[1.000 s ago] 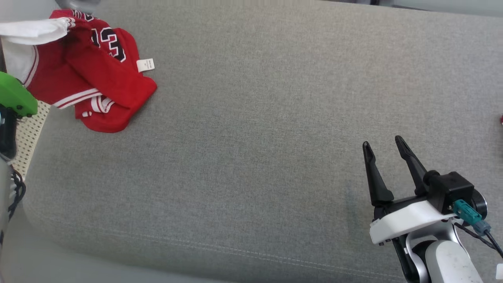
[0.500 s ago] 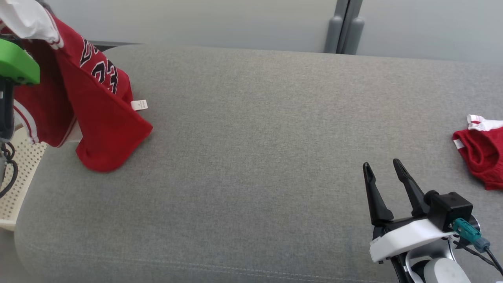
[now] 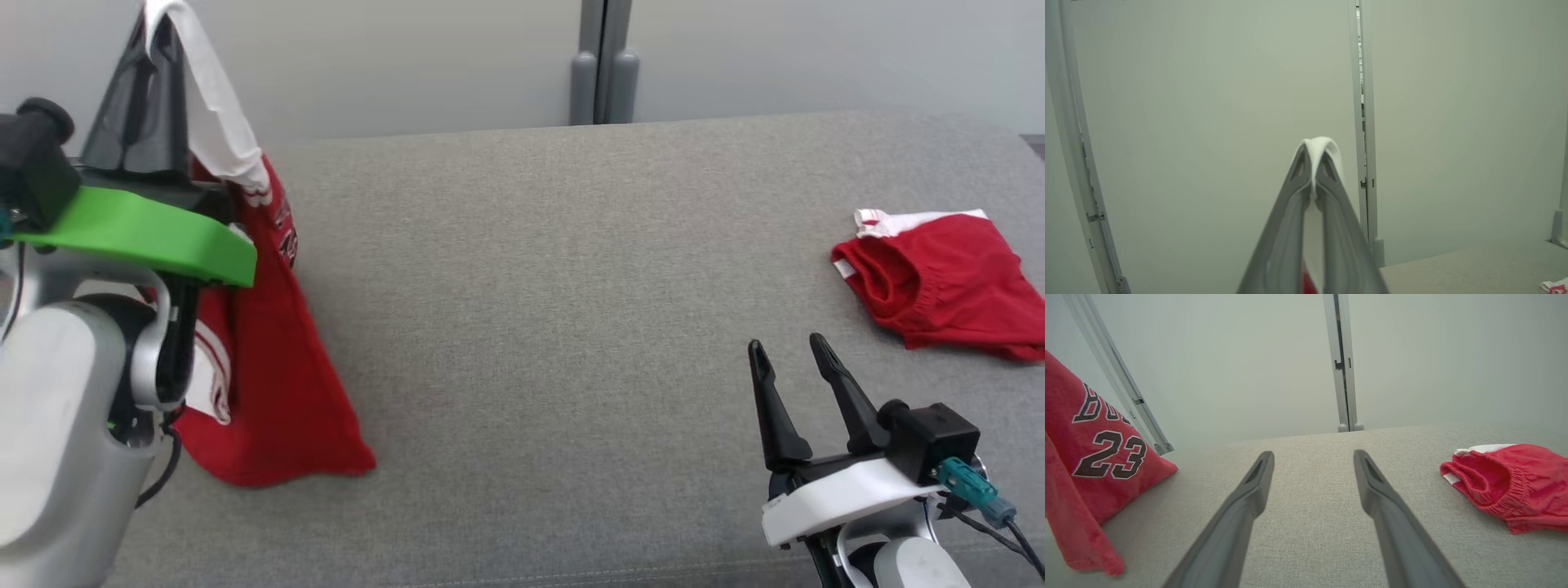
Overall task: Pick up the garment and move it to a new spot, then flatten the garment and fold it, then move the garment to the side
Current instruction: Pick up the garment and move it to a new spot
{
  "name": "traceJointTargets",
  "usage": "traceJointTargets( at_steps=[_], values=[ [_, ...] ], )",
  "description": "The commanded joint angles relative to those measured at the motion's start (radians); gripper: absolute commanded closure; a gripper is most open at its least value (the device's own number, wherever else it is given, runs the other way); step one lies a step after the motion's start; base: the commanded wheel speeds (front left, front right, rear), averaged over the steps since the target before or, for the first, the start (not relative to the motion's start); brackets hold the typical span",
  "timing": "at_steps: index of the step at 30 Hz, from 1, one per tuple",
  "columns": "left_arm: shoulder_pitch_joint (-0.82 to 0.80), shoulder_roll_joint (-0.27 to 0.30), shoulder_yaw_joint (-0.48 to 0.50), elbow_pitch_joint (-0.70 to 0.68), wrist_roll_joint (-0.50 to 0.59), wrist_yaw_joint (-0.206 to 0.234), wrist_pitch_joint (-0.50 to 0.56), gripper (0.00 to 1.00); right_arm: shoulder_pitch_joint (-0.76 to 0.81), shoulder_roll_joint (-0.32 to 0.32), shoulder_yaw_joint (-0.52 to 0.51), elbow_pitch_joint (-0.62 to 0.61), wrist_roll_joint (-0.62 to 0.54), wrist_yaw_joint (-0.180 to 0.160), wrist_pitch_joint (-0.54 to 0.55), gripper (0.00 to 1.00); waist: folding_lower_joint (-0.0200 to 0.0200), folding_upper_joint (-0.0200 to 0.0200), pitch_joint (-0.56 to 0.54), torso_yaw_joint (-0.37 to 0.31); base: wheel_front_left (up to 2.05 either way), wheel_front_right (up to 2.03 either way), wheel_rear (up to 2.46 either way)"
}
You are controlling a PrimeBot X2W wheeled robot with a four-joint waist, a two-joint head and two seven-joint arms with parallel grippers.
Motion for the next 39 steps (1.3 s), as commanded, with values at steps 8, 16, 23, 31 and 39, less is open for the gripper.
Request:
traceJointTargets(
  at_steps=[8, 16, 23, 31, 39],
  values=[
    [0.004, -0.087, -0.069, -0.001, -0.013, -0.004, -0.006, 1.00, -0.058, -0.001, 0.030, 0.007, 0.020, -0.001, -0.024, 0.00, 0.0001, -0.0001, 0.090, -0.195, 0.00, 0.00, 0.00],
    [-0.065, -0.191, -0.180, 0.074, -0.003, -0.056, 0.017, 1.00, -0.093, 0.000, 0.049, 0.031, 0.056, -0.001, -0.066, 0.00, 0.0001, -0.0001, 0.194, -0.355, 0.00, 0.00, 0.00],
    [-0.109, -0.263, -0.242, 0.176, -0.008, -0.096, 0.015, 1.00, -0.106, 0.000, 0.062, 0.054, 0.091, -0.001, -0.095, 0.00, 0.0001, -0.0001, 0.262, -0.440, 0.00, 0.00, 0.00],
    [-0.135, -0.339, -0.294, 0.314, -0.033, -0.151, 0.005, 1.00, -0.127, 0.000, 0.074, 0.082, 0.113, -0.001, -0.117, 0.00, 0.0001, -0.0001, 0.332, -0.500, 0.00, 0.00, 0.00],
    [-0.150, -0.392, -0.352, 0.465, -0.047, -0.214, 0.003, 0.89, -0.155, 0.000, 0.087, 0.099, 0.136, -0.001, -0.125, 0.00, 0.0001, -0.0001, 0.392, -0.508, 0.00, 0.00, 0.00]
  ],
)
